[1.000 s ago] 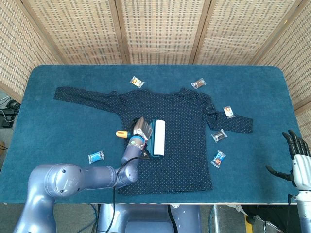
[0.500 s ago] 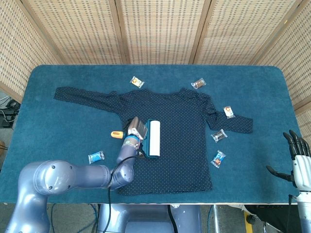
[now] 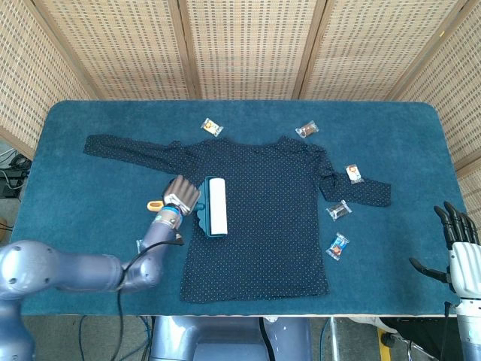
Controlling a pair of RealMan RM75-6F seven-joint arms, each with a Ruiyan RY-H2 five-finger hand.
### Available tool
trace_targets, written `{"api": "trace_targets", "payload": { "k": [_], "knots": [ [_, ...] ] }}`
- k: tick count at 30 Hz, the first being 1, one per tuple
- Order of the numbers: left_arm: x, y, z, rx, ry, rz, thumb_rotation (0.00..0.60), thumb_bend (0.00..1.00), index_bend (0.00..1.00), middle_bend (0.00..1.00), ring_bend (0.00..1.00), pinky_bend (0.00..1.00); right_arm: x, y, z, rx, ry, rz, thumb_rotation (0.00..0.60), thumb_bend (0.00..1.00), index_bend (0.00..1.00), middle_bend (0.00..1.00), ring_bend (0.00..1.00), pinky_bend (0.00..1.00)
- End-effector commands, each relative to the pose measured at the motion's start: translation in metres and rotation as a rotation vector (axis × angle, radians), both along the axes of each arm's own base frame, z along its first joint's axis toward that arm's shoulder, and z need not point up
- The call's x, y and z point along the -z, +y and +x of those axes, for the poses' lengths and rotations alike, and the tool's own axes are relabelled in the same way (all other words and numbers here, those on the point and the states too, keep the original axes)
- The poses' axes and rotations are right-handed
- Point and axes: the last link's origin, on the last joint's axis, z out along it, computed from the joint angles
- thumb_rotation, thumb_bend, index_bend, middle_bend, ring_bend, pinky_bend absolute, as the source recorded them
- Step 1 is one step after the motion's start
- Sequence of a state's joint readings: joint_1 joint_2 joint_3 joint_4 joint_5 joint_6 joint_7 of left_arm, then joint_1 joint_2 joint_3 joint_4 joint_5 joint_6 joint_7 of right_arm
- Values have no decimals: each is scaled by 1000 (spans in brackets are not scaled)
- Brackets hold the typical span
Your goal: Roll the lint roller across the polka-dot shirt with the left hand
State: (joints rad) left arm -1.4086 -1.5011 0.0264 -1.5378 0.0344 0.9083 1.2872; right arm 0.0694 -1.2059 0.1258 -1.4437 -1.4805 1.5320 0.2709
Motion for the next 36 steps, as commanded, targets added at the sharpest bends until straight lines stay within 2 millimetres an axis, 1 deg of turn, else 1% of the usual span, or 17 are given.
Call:
{"api": "trace_targets", "payload": {
  "k": [1, 5, 8, 10, 13, 14, 16, 17, 18, 19, 20, 22, 23, 25, 26, 28, 36],
  "knots": [
    [-29, -4, -31, -4, -93, 71, 600, 727, 881, 806, 750, 636, 2, 2, 4, -13, 15, -3, 600, 76, 1, 0, 0, 0],
    [-37, -6, -46, -9, -127, 86, 600, 727, 878, 805, 749, 634, 4, 3, 7, -18, 28, -2, 600, 76, 1, 0, 0, 0],
    [-45, -8, -57, -21, -146, 91, 600, 724, 861, 784, 736, 616, 5, 4, 9, -22, 40, -2, 600, 77, 1, 0, 0, 0],
    [-51, -10, -68, -33, -143, 93, 600, 717, 851, 772, 727, 603, 7, 5, 10, -26, 54, 3, 600, 76, 1, 0, 0, 0],
    [-58, -13, -80, -35, -140, 99, 600, 705, 808, 731, 699, 573, 9, 5, 12, -28, 65, 6, 600, 75, 1, 0, 0, 0],
    [-60, -13, -84, -35, -138, 104, 600, 702, 778, 706, 682, 558, 10, 5, 12, -30, 70, 6, 600, 75, 1, 0, 0, 0],
    [-64, -14, -92, -37, -131, 121, 600, 683, 691, 641, 632, 511, 10, 6, 14, -36, 75, 4, 600, 76, 1, 0, 0, 0],
    [-67, -14, -99, -42, -128, 135, 600, 652, 612, 580, 584, 469, 11, 7, 15, -40, 79, 2, 600, 76, 1, 0, 0, 0],
    [-69, -14, -104, -44, -130, 144, 600, 601, 516, 503, 514, 416, 11, 7, 16, -43, 82, 1, 600, 75, 1, 0, 0, 0],
    [-71, -14, -108, -45, -134, 155, 600, 560, 451, 447, 451, 375, 11, 8, 17, -45, 85, 1, 600, 75, 1, 0, 0, 0],
    [-71, -15, -111, -46, -136, 161, 600, 501, 349, 358, 338, 304, 12, 8, 18, -49, 87, 1, 600, 75, 1, 0, 0, 0],
    [-74, -15, -117, -43, -140, 181, 600, 431, 194, 215, 170, 199, 13, 10, 21, -57, 92, 3, 600, 76, 1, 0, 0, 0],
    [-75, -14, -119, -36, -140, 188, 600, 401, 112, 140, 109, 156, 14, 10, 22, -61, 95, 4, 600, 76, 1, 0, 0, 0],
    [-76, -15, -123, -21, -147, 210, 600, 359, 27, 46, 42, 94, 15, 11, 24, -68, 100, 7, 600, 75, 1, 0, 0, 0],
    [-76, -16, -125, -24, -160, 218, 600, 336, 7, 16, 14, 50, 16, 12, 25, -71, 102, 8, 600, 76, 1, 0, 0, 0],
    [-76, -18, -129, -43, -185, 225, 600, 326, 1, 0, 0, 7, 17, 13, 26, -75, 107, 9, 600, 76, 1, 0, 0, 0],
    [-85, -28, -138, -94, -329, 261, 600, 317, 0, 0, 0, 0, 19, 14, 28, -81, 115, 11, 600, 76, 1, 0, 0, 0]
  ]
}}
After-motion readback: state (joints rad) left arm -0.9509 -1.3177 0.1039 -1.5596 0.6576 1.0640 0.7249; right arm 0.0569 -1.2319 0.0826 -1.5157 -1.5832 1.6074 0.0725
